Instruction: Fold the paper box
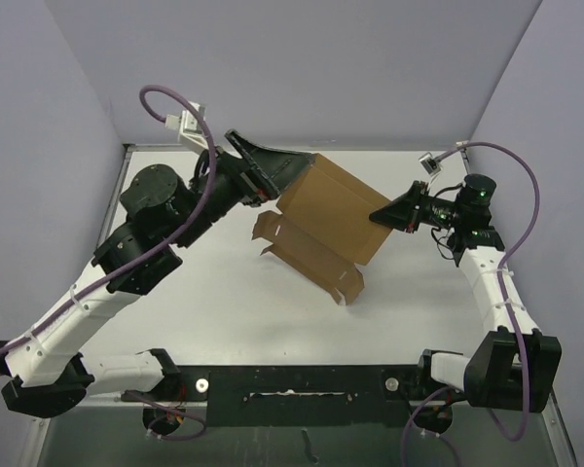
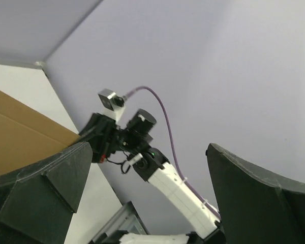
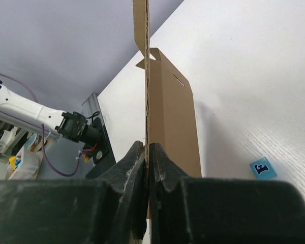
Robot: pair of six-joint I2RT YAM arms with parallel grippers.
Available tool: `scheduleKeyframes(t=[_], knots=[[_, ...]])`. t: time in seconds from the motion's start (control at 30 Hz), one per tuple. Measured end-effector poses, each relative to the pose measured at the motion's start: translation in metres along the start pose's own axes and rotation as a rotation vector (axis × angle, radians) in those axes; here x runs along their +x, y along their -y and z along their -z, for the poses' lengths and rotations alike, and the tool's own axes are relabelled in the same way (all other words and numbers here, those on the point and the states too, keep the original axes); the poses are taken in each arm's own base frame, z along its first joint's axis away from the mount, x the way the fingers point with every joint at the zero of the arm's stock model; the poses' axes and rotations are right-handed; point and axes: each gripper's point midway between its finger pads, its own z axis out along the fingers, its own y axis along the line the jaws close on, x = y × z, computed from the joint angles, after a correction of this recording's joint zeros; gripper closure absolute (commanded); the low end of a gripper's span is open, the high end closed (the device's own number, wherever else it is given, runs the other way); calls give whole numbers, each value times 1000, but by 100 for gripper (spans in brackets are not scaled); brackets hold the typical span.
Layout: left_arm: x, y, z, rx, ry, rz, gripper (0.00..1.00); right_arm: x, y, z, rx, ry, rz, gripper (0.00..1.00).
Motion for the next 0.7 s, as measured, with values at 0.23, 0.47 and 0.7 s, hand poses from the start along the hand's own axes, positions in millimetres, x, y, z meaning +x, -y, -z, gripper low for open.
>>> scheduleKeyframes(t=[0.23,0.47,0.7], knots=[[21,17,-11,-65,-57,7,2,0,-2,2,-4,-17,30,100],[18,14,-9,-112,-60,19,2,4,4,2,-3,-31,27,100],[28,36,-8,-75,-79,-14,2,3,-1,2,-19,-43,32,100]])
